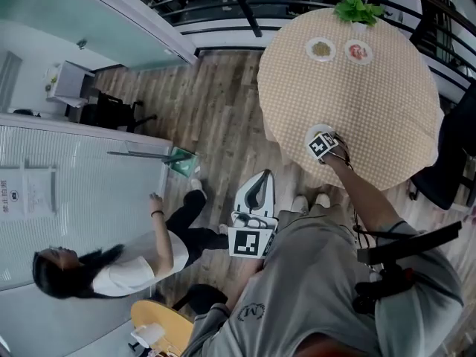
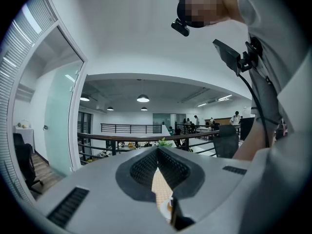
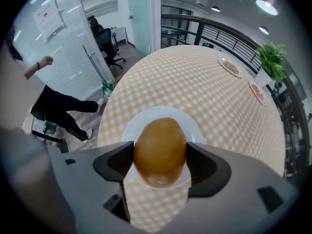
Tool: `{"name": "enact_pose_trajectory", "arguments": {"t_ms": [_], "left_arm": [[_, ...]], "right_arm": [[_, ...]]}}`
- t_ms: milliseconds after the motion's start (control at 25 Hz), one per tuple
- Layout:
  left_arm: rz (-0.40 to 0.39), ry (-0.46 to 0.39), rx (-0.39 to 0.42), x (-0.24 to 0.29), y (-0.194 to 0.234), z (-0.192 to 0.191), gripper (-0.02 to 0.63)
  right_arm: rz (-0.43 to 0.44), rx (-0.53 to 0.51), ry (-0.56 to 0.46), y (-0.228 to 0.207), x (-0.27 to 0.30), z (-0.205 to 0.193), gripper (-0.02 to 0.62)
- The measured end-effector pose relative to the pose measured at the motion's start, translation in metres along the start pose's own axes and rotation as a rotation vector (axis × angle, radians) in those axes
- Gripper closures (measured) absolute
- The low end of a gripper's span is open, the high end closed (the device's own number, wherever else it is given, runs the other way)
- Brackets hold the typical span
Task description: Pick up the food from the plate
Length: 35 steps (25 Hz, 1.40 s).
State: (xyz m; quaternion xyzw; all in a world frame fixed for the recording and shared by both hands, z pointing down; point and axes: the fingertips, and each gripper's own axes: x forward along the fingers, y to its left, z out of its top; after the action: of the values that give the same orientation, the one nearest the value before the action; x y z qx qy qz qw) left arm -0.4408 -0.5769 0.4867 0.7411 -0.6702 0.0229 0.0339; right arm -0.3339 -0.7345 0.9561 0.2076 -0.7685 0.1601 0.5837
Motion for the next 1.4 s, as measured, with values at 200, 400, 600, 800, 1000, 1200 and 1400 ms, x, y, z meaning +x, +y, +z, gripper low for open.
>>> {"name": "enact_pose_trajectory", "arguments": {"t_ms": [200,400,600,800,1000,1200,1400], "left_arm": [[0.013,0.032,0.006,-0.005,0.003,-0.013,0.597],[0.005,0.020,0.001,-0.005,0.001,-0.008,0.597],[0.012,0.022,0.002,-0.010,0.003,-0.014,0.597],[0.022,0.030,0.000,-0.014,0.002,-0.016,0.597],[0.035,0.024,0.006,-0.013,0.003,-0.015,0.597],[0.041,-0.005,-0.013,-0.020,0.006,-0.011,0.597],[0.031,-0.026,-0.026,-0.024,0.007,-0.008,0.597]], "right_arm": [[0.008,0.046,-0.021,-0.003,-0.001,-0.007,0.273],[0.009,0.053,-0.027,-0.004,-0.002,-0.007,0.273],[0.052,0.067,-0.015,-0.007,-0.002,-0.005,0.272],[0.019,0.021,-0.003,-0.009,0.001,-0.007,0.270],[0.012,0.001,0.002,-0.012,0.003,-0.007,0.270],[-0.015,0.007,-0.042,-0.007,-0.009,-0.004,0.270],[0.006,0.127,-0.175,-0.002,-0.048,0.019,0.270]]}}
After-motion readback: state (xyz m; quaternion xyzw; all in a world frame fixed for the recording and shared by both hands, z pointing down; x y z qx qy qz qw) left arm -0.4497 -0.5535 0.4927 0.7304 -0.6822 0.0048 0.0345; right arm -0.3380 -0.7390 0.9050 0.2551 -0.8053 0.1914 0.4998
